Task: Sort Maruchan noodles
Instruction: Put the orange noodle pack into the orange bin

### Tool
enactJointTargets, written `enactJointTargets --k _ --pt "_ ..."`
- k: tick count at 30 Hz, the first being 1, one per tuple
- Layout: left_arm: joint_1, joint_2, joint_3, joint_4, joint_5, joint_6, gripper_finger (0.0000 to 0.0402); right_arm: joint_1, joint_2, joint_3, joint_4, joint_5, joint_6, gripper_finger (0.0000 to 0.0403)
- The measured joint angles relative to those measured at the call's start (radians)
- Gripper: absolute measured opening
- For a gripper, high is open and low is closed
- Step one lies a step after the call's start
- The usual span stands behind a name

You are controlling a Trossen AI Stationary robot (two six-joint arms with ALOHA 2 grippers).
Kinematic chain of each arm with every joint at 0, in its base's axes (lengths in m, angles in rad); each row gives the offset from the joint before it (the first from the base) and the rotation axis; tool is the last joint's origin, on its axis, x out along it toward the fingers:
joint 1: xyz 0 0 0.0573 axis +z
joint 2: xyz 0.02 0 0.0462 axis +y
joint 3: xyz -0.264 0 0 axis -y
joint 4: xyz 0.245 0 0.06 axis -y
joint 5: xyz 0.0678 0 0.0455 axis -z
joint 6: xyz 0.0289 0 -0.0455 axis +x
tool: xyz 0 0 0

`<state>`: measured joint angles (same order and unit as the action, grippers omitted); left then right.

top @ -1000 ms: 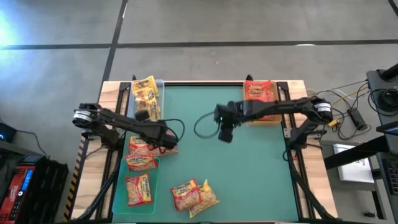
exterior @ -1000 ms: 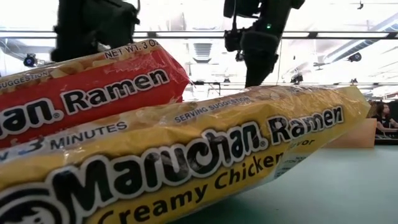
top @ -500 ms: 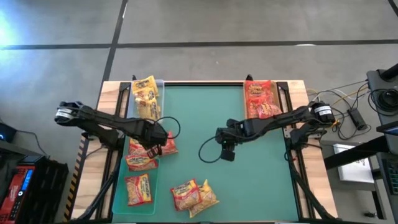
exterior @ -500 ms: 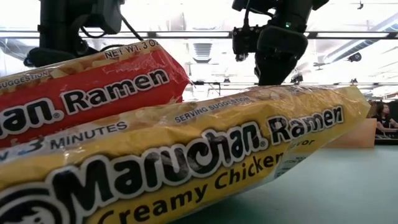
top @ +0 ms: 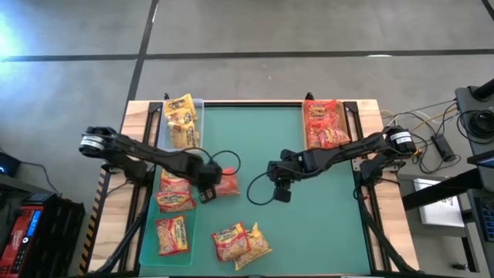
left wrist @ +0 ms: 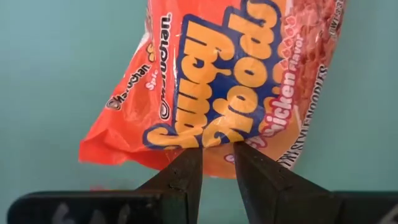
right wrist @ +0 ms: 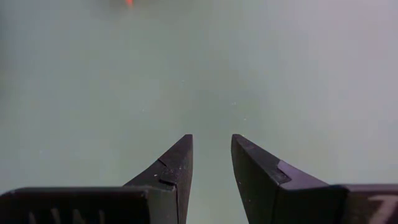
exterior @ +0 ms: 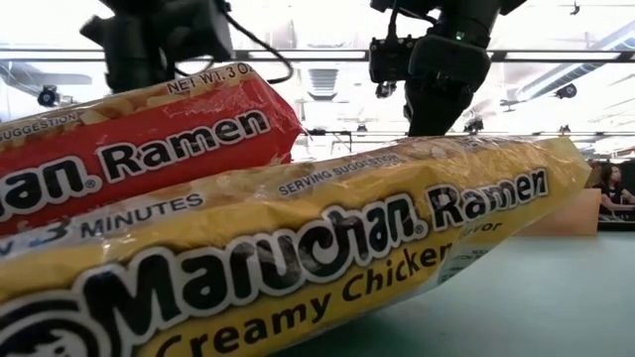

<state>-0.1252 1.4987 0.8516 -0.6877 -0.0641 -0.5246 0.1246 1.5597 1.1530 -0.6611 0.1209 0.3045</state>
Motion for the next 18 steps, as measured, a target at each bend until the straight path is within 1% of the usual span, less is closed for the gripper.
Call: enactJointTargets --k 8,10,12,14,16,18 --pt "0.020 0.171 0.009 0.472 -0.002 0.144 0.0076 0.002 0.000 -0.015 0.006 0.000 0.001 0.0100" --pt "0.026 0.209 0.030 0.556 -0.002 0.187 0.0076 0.002 0.000 -0.032 0.019 0.000 0.001 0.0100" --pt "0.030 0.242 0.069 0.606 -0.004 0.235 0.0076 0.002 0.000 -0.056 0.036 0.001 0.002 0.0100" --pt "0.033 0.269 0.121 0.615 -0.006 0.268 0.0076 0.002 0.000 -0.085 0.054 0.001 0.013 0.0100" --pt "0.034 0.288 0.174 0.587 -0.005 0.277 0.0076 0.002 0.000 -0.111 0.054 0.002 0.033 0.0100" --pt "0.025 0.291 0.213 0.502 0.008 0.245 0.0076 0.002 0.000 -0.138 0.051 0.002 0.091 0.0100"
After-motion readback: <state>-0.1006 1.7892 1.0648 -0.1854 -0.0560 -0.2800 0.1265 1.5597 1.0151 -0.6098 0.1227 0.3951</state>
